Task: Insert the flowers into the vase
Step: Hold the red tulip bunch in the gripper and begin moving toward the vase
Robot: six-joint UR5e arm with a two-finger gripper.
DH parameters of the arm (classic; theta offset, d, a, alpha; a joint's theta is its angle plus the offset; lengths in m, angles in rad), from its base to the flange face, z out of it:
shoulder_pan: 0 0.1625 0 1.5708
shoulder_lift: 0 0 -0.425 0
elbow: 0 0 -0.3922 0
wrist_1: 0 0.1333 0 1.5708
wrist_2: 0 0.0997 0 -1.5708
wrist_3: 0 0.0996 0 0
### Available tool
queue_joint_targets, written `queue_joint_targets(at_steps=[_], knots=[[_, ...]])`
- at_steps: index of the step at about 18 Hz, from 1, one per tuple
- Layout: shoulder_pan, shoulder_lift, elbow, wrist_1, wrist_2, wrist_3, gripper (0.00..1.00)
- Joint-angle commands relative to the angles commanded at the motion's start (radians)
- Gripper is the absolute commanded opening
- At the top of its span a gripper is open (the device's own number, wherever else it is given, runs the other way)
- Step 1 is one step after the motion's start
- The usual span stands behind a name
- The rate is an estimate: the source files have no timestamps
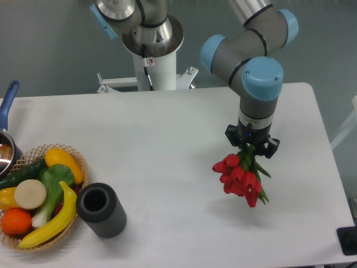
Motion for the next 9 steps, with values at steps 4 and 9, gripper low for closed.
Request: queue_joint_targets(at_steps=[4, 9], knots=[[0.000, -0.002, 0.002, 0.002, -0.002, 0.000, 0.01], [0.008, 0.003, 0.009, 0.011, -0.044, -0.006, 0.03]])
